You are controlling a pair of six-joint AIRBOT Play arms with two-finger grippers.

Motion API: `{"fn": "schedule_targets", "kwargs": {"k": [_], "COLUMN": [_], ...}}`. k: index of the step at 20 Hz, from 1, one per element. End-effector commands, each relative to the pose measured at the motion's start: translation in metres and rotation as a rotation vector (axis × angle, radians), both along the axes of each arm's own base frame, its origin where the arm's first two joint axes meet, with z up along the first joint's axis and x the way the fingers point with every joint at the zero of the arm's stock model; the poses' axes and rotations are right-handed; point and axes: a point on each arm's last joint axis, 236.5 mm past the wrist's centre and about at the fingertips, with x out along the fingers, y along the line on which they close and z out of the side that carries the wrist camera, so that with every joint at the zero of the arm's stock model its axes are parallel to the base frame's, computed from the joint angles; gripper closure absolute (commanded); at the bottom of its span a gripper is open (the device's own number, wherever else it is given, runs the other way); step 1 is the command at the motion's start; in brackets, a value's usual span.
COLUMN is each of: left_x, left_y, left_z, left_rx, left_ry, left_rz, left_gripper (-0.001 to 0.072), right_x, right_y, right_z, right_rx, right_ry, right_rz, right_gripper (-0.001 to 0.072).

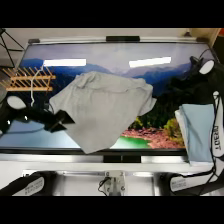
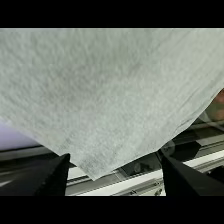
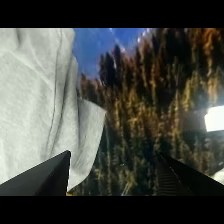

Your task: Fold the shirts.

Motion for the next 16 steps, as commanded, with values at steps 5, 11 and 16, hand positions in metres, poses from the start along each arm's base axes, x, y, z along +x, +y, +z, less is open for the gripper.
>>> {"fn": "schedule_targets", "kwargs": {"k": [5, 11, 16], "left_x": [-0.08, -0.108, -0.099], "left_y": [-0.056, -0.084, -0.085], "left_z": [-0.064, -0.072, -0.071], "left_rx": [-0.064, -0.073, -0.075], "left_ry": [0.14, 0.229, 0.186], "left_rz": [0.087, 0.009, 0.026], "left_gripper": [0.0025, 0.0025, 0.0025], "right_x": [-0.002, 0.005, 0.015], "right_y": [0.035, 0.071, 0.093], "right_z": [-0.048, -0.067, -0.07], "right_rx": [0.215, 0.195, 0.168], "right_ry": [0.112, 0.107, 0.055], "right_rz": [0.026, 0.101, 0.157], "right_gripper": [0.0073, 0.0074, 0.0045]}}
